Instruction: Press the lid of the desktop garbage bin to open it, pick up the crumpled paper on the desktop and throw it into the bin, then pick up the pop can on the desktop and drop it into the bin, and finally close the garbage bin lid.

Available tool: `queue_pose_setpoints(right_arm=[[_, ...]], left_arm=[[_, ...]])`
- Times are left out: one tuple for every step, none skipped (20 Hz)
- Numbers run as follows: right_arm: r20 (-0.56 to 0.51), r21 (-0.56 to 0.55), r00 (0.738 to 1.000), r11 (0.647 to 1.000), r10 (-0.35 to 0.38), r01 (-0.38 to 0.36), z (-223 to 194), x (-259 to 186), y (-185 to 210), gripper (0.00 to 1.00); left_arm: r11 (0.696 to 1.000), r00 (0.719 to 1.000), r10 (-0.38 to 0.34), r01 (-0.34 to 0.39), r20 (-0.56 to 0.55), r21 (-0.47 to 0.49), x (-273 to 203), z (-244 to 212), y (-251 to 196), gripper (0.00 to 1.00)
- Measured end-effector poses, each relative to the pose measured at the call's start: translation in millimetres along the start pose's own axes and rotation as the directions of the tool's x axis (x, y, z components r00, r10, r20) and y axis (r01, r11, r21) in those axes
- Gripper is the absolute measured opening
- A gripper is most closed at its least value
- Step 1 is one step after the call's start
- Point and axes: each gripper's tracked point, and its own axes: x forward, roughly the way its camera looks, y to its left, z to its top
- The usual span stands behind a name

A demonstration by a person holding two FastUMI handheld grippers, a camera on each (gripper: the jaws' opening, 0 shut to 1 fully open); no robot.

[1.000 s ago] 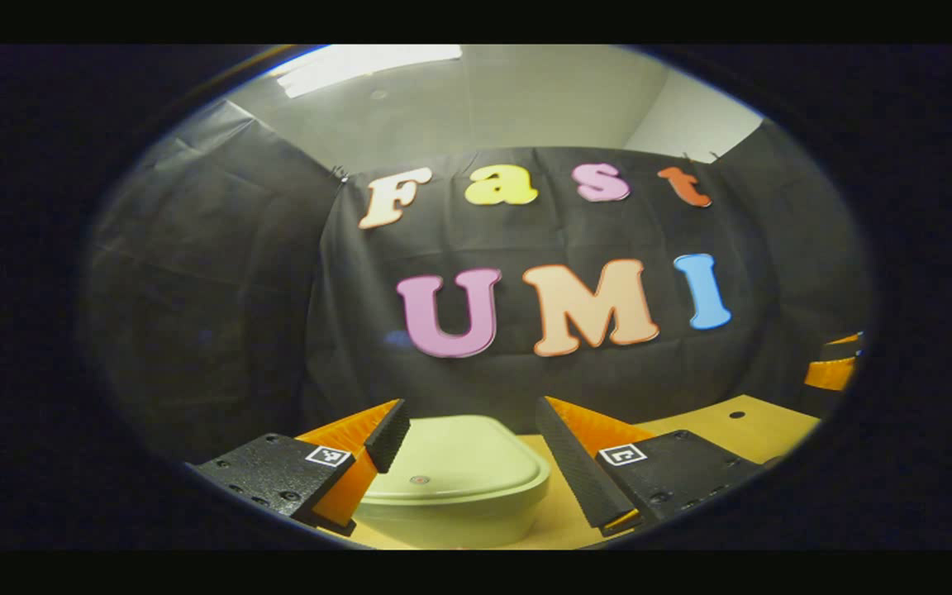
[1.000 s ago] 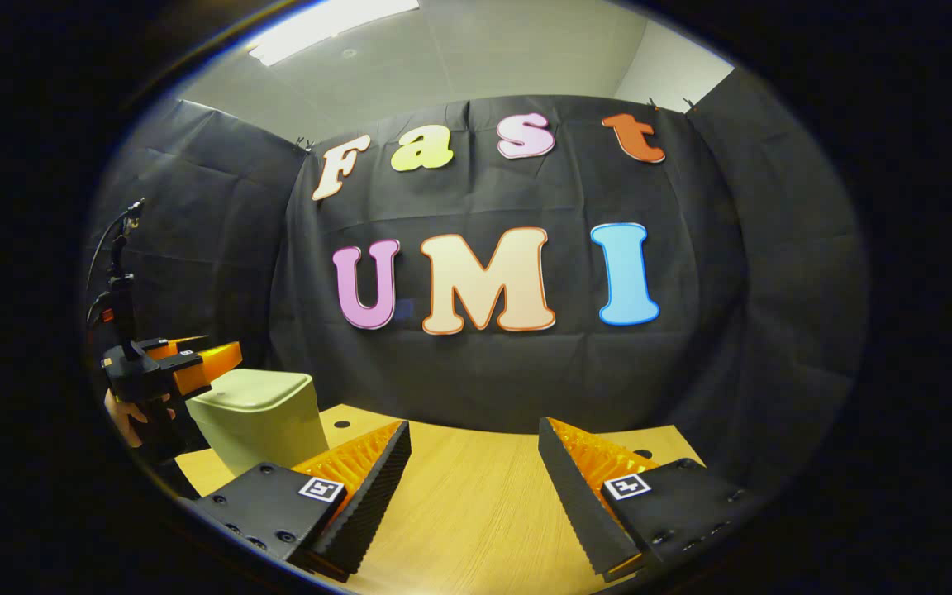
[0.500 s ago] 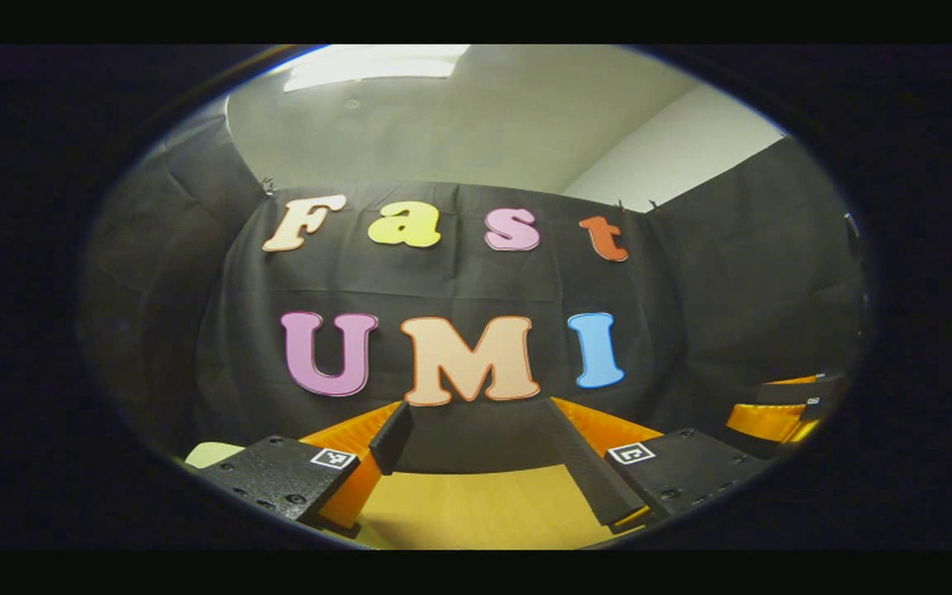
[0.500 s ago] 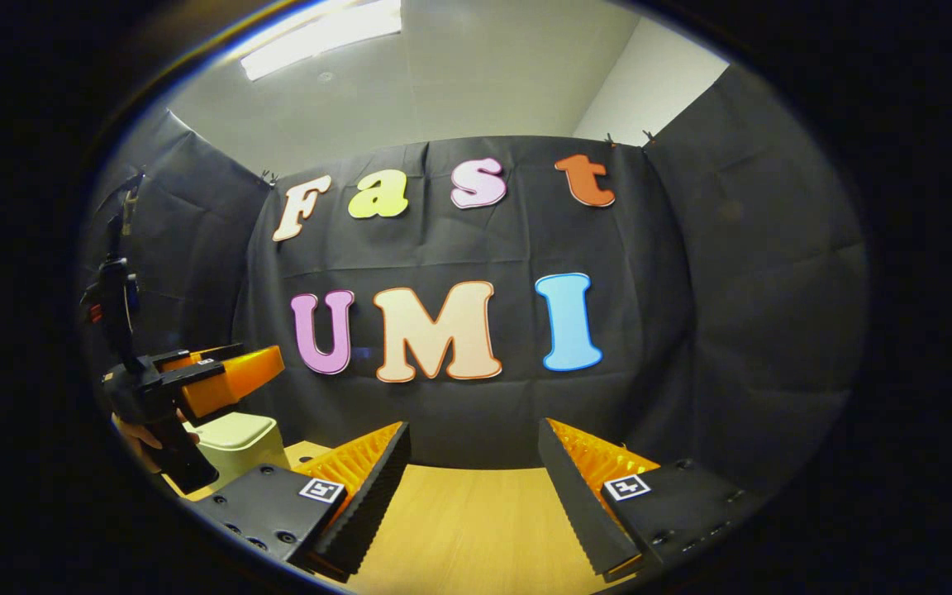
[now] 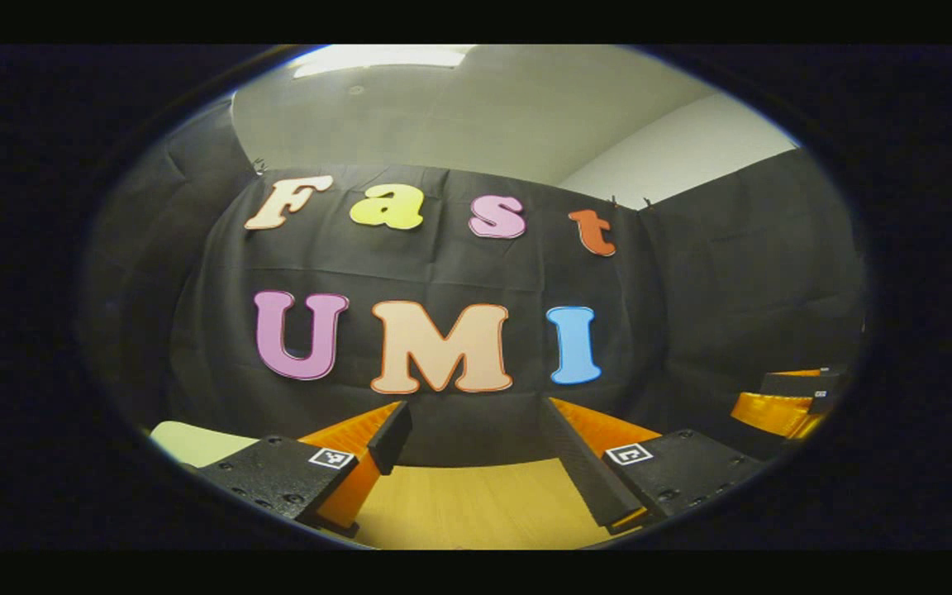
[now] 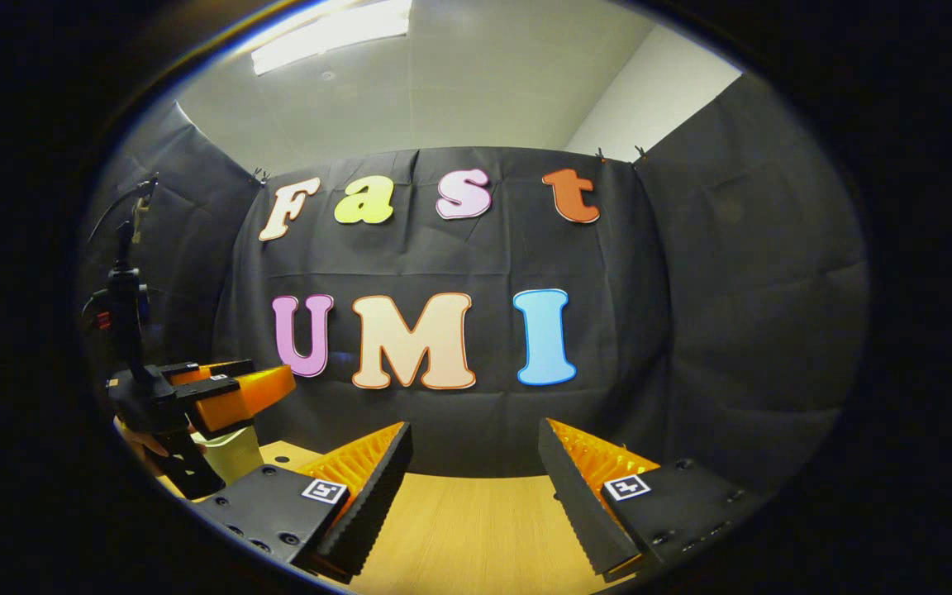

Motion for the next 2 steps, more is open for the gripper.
queue_pose_setpoints(right_arm=[[0.005,-0.002,1.0,1.0,0.0,0.0,3.0,2.7,-0.2,0.96],[0.007,0.0,1.0,1.0,0.002,-0.002,4.0,4.7,0.1,0.96]], left_arm=[[1.0,1.0,0.001,-0.001,-0.004,0.003,1.9,-0.3,-0.3,0.97],[1.0,1.0,-0.001,0.001,-0.01,0.007,2.8,-3.9,-1.1,0.96]])
